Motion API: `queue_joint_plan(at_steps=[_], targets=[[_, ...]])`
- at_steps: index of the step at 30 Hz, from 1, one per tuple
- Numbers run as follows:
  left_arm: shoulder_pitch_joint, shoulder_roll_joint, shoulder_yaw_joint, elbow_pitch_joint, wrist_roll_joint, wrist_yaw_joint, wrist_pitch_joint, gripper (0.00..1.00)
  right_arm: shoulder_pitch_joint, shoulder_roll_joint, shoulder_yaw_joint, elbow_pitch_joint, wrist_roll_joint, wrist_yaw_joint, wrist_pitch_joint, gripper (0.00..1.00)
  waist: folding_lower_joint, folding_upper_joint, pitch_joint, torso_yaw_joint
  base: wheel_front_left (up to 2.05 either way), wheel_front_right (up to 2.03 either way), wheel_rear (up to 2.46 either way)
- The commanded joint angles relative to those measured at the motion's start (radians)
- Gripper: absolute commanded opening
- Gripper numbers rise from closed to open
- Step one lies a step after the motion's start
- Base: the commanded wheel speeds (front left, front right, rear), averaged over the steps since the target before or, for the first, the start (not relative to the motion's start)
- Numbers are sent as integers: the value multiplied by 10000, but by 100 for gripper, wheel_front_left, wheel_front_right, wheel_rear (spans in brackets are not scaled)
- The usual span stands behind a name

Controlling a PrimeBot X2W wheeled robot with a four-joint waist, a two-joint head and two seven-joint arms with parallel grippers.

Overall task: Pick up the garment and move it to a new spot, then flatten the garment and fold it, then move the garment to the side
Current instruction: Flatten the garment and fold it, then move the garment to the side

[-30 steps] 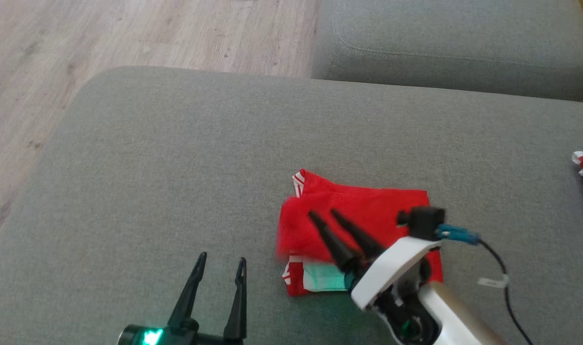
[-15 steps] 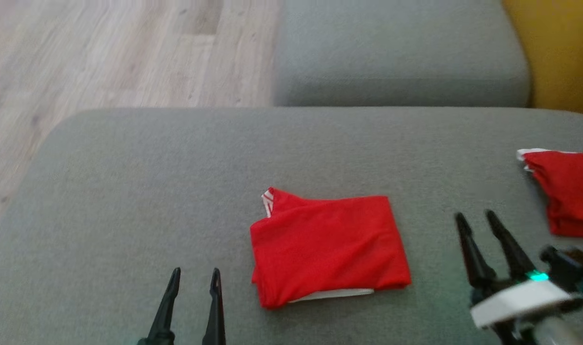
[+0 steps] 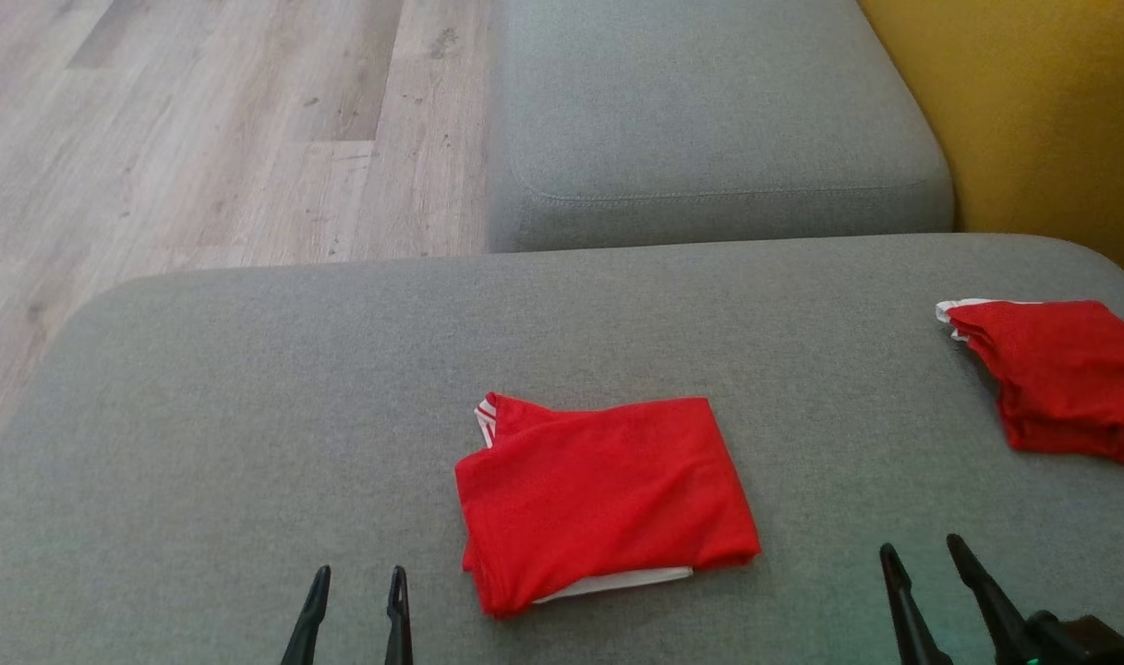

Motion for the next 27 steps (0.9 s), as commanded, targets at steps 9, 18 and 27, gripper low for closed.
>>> queue_joint_plan(at_steps=[9,18,27], targets=[[-240,-137,490,-206,48,-107,-53,100,-486,-85,165,-326,-344,65,-110,100,1,0,9,-53,0,0,0],[-220,-142,416,-262,134,-48,-53,100,-474,-28,113,-251,-322,65,-110,100,1,0,44,-121,0,0,0],[-266,-144,253,-422,117,12,-53,100,-499,78,99,-130,-273,65,-110,100,1,0,18,-53,0,0,0]])
